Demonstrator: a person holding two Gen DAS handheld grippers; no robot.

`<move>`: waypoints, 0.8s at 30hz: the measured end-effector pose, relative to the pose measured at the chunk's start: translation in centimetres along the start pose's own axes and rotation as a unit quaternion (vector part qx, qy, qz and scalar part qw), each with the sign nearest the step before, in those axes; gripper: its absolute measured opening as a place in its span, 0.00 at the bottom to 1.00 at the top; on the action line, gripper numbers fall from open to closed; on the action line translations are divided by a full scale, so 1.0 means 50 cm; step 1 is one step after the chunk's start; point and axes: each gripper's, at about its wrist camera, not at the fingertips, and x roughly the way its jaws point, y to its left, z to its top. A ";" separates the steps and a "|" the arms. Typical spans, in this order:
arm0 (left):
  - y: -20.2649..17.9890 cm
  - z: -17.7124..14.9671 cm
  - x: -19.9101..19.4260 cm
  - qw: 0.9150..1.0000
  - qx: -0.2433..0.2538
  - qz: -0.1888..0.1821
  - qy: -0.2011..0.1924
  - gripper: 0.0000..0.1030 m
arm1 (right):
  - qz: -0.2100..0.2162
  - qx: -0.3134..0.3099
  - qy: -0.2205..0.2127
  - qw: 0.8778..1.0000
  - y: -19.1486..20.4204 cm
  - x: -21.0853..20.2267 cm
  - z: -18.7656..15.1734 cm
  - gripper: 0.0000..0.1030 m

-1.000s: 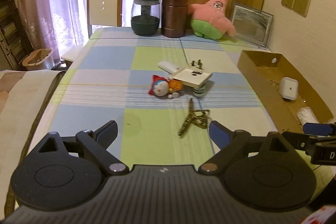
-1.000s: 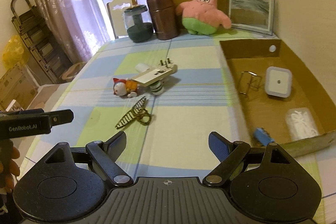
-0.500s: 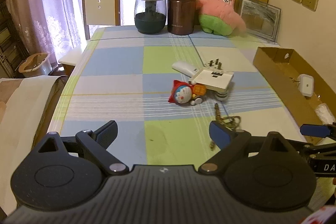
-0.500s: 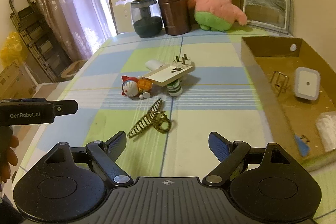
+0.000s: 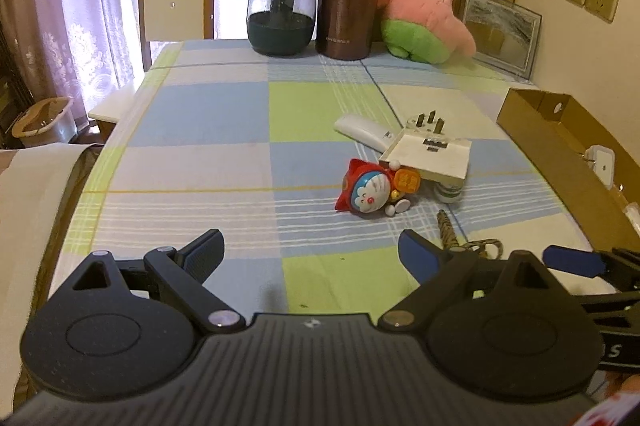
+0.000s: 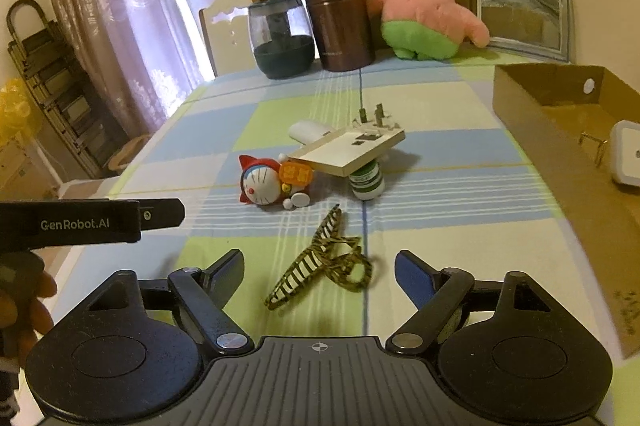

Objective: Organize rigid objects
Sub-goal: 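Move the right tool to the striped claw clip while the left tool approaches the red Doraemon figure, then close the right tool on the striped claw clip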

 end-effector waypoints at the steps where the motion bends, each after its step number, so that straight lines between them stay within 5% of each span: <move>1: 0.002 0.000 0.007 1.000 -0.002 -0.001 0.002 0.89 | -0.003 0.001 0.001 1.000 0.003 0.010 0.000 0.74; 12: 0.009 0.025 0.052 1.000 -0.010 -0.018 0.004 0.89 | -0.062 0.001 0.020 0.998 0.010 0.102 -0.009 0.59; 18: 0.004 0.026 0.057 1.000 -0.002 -0.025 0.006 0.89 | -0.065 -0.018 0.018 0.998 0.017 0.108 -0.016 0.41; 24: -0.003 0.024 0.062 0.999 0.006 -0.039 0.008 0.89 | -0.053 -0.018 0.015 0.998 0.007 0.094 -0.004 0.36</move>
